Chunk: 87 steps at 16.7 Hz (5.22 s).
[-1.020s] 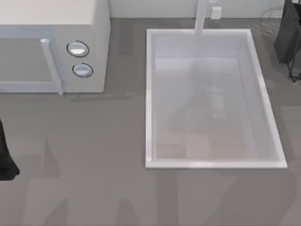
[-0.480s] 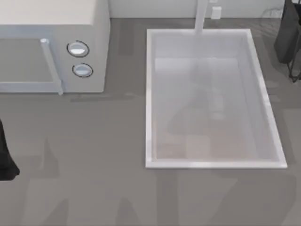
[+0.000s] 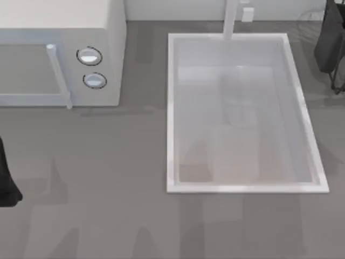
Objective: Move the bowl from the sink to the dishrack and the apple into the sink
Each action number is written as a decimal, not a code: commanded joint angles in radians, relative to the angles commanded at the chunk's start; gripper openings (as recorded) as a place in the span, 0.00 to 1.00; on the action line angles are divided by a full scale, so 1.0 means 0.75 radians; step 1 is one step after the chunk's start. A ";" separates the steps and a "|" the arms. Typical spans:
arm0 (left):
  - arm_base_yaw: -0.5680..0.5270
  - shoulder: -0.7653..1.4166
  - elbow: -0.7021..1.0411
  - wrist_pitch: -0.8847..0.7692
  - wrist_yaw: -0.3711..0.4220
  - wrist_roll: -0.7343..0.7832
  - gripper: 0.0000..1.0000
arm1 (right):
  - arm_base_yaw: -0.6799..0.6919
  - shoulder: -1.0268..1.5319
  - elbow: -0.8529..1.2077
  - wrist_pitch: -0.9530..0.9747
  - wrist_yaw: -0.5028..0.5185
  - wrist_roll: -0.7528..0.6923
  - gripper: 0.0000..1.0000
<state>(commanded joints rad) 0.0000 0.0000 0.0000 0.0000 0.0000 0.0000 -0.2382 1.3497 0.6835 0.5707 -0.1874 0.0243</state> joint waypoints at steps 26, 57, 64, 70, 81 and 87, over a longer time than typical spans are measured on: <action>0.000 0.000 0.000 0.000 0.000 0.000 1.00 | 0.318 -1.800 -0.911 -0.761 0.250 -0.032 1.00; 0.000 0.000 0.000 0.000 0.000 0.000 1.00 | 0.203 -1.286 -0.531 -1.192 0.250 -0.142 1.00; 0.000 0.000 0.000 0.000 0.000 0.000 1.00 | 0.045 -0.420 -0.031 -1.815 0.262 -0.301 1.00; 0.000 0.000 0.000 0.000 0.000 0.000 1.00 | -0.045 0.026 0.278 -2.160 0.253 -0.386 1.00; 0.000 0.000 0.000 0.000 0.000 0.000 1.00 | -0.051 0.123 0.263 -2.107 0.253 -0.395 1.00; 0.000 0.000 0.000 0.000 0.000 0.000 1.00 | -0.053 0.309 0.041 -1.677 0.254 -0.389 1.00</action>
<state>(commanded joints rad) 0.0000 0.0000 0.0000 0.0000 0.0000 0.0000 -0.2781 1.5818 0.7145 -0.6874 0.0032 -0.2671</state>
